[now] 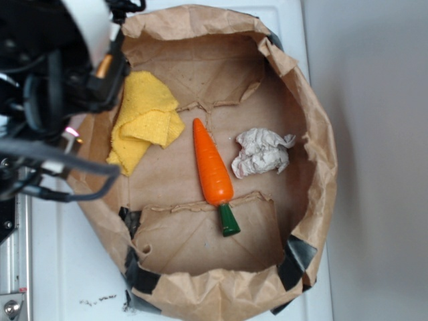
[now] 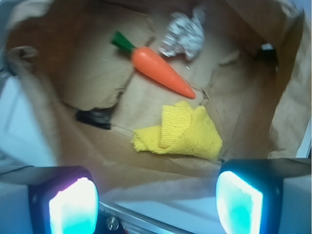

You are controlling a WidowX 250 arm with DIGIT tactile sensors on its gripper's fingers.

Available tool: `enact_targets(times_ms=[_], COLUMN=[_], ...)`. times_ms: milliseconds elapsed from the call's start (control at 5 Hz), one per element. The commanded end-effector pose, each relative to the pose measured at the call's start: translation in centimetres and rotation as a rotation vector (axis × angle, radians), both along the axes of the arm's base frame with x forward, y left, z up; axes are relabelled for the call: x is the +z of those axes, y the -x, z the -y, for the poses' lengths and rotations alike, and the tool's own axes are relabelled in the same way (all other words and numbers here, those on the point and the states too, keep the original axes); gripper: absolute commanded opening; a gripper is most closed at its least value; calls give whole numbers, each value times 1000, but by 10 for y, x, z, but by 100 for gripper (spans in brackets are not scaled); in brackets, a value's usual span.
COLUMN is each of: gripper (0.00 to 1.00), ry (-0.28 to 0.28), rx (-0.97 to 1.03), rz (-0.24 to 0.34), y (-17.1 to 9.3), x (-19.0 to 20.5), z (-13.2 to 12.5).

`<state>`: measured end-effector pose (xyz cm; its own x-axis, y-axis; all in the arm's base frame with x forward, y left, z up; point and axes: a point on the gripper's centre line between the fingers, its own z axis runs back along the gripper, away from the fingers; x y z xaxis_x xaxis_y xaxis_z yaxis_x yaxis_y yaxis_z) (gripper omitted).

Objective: Grab the yellow cloth.

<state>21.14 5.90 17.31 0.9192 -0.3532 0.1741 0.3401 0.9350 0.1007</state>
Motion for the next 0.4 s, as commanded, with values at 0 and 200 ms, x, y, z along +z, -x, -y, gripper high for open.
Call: enact_targets(times_ms=[0,200], gripper=[100,100], ry=[1,-20], rx=[167,186], rz=[47,67], y=[-34,-39], x=[-13,-24], z=[-2,-9])
